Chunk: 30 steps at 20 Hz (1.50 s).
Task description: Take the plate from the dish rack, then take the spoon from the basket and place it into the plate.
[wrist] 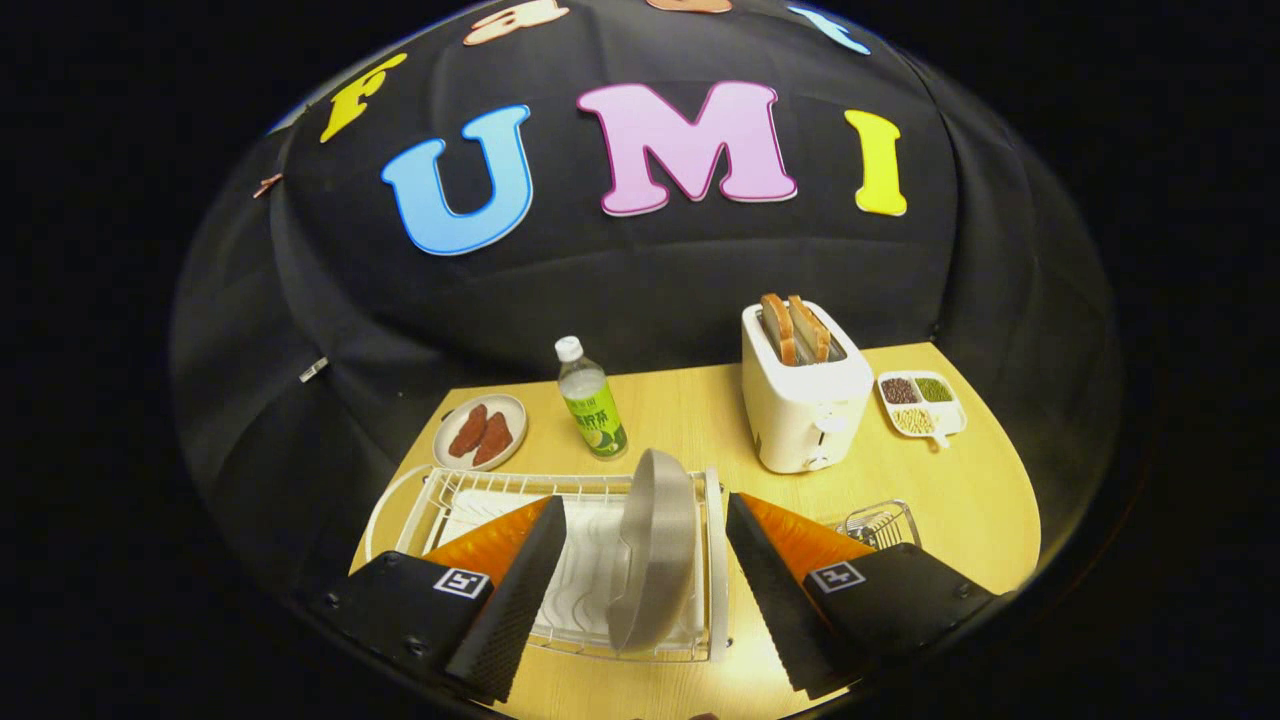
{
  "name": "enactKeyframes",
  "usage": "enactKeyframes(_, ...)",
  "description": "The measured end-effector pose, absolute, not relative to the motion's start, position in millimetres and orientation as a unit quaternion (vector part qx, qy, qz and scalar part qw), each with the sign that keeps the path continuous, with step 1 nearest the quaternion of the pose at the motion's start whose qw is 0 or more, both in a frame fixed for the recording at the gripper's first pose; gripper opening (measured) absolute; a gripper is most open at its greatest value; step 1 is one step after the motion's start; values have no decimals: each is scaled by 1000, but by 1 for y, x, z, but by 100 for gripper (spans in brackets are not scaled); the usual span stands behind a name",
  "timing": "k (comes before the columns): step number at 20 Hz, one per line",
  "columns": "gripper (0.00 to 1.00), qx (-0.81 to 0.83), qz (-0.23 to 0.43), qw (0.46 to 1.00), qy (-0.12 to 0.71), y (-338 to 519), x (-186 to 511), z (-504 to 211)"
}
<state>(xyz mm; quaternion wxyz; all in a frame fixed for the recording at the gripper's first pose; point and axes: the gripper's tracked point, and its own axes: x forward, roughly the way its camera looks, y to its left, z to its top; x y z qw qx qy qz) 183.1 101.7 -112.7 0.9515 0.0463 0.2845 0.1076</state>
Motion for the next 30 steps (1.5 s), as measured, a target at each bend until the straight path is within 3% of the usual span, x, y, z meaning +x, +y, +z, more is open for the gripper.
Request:
enactKeyframes(5, 94, 31, 108, 936, 333, 97, 201, -150)
enactKeyframes(12, 45, 11, 121, 915, 383, 102, 203, -180)
enactKeyframes(17, 34, 7, 112, 912, 394, 101, 202, -175)
enactKeyframes(24, 33, -46, 105, 925, 362, 104, 206, -149)
enactKeyframes(30, 30, -64, 60, 936, 342, 93, 214, -124)
